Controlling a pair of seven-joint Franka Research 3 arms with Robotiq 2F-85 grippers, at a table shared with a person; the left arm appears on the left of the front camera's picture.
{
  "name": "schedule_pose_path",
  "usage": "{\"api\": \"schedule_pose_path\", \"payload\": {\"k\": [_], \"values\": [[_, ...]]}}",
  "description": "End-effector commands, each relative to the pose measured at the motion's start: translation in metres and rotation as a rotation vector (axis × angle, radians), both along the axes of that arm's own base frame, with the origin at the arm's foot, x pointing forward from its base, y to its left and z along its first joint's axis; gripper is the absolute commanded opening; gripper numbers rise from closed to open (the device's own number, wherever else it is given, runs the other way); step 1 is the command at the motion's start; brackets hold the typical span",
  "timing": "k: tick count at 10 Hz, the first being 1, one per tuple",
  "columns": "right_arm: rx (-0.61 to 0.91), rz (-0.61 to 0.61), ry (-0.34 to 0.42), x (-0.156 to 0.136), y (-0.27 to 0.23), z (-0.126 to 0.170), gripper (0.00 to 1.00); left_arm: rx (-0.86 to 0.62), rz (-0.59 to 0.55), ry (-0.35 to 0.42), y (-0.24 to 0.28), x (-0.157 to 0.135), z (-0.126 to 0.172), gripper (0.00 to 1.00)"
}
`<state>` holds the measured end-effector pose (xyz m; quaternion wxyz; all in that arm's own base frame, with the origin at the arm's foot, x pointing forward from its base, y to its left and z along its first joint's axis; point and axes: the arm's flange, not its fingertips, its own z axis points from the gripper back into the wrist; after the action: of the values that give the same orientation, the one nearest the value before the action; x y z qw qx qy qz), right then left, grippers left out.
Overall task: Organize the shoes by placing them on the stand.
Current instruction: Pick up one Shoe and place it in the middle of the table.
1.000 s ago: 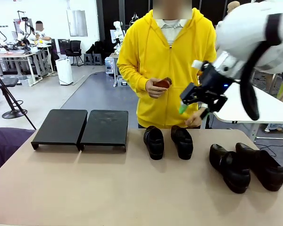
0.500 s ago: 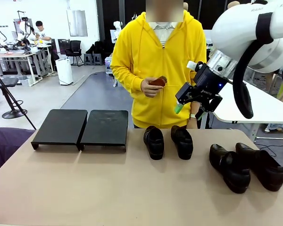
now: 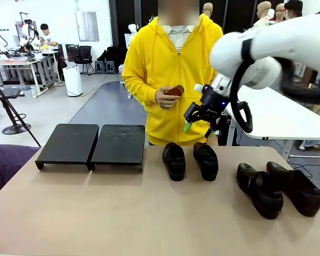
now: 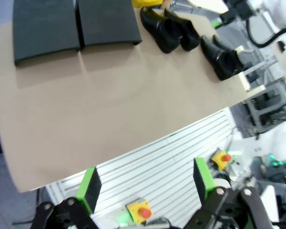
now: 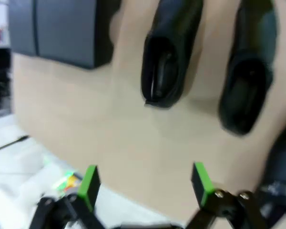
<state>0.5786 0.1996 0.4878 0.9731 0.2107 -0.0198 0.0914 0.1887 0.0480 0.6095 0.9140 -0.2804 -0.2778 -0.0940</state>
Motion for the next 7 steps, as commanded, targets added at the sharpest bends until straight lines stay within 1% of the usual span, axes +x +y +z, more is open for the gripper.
{"api": "schedule_pose_path", "payload": {"k": [1, 2, 3, 4, 5, 6, 7], "values": [[-0.027, -0.089, 0.001, 0.042, 0.018, -0.005, 1.0, -0.014, -0.016, -0.007, 0.001, 0.0, 0.001, 1.0], [-0.017, -0.1, 0.018, 0.055, 0.024, -0.019, 1.0, -0.014, -0.016, -0.007, 0.001, 0.0, 0.001, 1.0], [-0.044, -0.109, 0.051, 0.063, 0.031, -0.034, 1.0, -0.014, -0.016, -0.007, 0.001, 0.0, 0.001, 1.0], [-0.053, -0.091, 0.078, 0.067, 0.036, -0.047, 1.0, -0.014, -0.016, -0.007, 0.001, 0.0, 0.001, 1.0], [-0.11, -0.116, 0.095, 0.07, 0.038, -0.06, 1.0, -0.014, -0.016, -0.007, 0.001, 0.0, 0.001, 1.0], [-0.118, -0.134, 0.099, 0.071, 0.04, -0.072, 1.0, -0.014, -0.016, -0.007, 0.001, 0.0, 0.001, 1.0], [-0.132, -0.121, 0.109, 0.074, 0.044, -0.086, 1.0, -0.014, -0.016, -0.007, 0.001, 0.0, 0.001, 1.0]]}}
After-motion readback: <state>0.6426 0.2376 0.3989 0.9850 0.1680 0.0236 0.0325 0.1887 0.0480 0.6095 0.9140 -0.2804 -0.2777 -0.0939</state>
